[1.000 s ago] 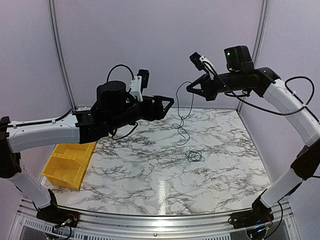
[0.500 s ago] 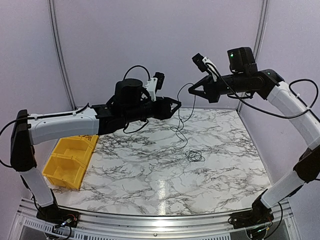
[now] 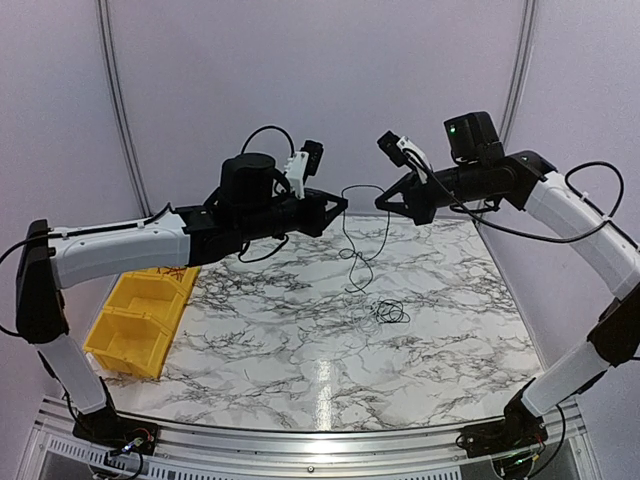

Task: Untangle the cables

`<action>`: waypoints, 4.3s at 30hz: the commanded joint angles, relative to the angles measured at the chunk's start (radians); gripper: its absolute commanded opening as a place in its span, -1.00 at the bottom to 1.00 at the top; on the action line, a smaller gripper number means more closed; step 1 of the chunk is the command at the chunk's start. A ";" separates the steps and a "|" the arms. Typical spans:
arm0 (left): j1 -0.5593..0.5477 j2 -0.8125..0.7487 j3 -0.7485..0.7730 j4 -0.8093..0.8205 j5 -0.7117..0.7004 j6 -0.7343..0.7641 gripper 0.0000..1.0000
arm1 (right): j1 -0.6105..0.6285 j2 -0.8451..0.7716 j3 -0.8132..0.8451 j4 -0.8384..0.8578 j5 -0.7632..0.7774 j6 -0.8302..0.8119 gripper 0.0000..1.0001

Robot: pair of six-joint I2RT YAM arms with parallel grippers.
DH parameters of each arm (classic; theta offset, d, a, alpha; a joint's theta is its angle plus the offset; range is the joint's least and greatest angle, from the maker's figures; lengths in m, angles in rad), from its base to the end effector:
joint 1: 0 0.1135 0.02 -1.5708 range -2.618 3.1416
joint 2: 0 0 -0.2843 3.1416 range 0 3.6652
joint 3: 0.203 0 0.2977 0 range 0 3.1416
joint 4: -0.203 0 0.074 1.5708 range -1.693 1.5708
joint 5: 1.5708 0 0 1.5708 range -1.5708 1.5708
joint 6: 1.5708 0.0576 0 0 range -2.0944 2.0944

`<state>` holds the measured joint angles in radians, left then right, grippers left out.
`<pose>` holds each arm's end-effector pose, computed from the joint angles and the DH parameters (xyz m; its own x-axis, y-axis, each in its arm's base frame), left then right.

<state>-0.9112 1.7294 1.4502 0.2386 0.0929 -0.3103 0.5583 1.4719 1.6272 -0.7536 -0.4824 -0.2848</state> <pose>0.2979 -0.3928 0.3662 -0.2813 -0.1334 -0.9503 0.7958 0.5211 -0.3087 0.3031 0.2208 0.4304 -0.2353 -0.4404 -0.8664 -0.8966 0.4424 0.0186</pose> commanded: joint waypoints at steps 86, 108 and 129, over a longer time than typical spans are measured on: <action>0.779 -0.639 -0.786 -0.595 -0.698 -0.268 -1.00 | 0.011 -0.179 -0.270 -0.010 0.066 -0.056 -0.02; 0.802 -0.698 -0.886 -0.343 -0.313 -0.148 -1.00 | 0.010 -0.225 -0.332 -0.003 0.085 -0.066 -0.02; 0.802 -0.450 -0.659 -0.796 -0.418 -0.418 -1.00 | 0.010 -0.246 -0.363 0.009 0.083 -0.071 -0.02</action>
<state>-0.1108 1.2011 0.7181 -0.5003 -0.3336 -0.7341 0.5594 1.2602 1.2755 -0.7589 -0.4084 -0.3492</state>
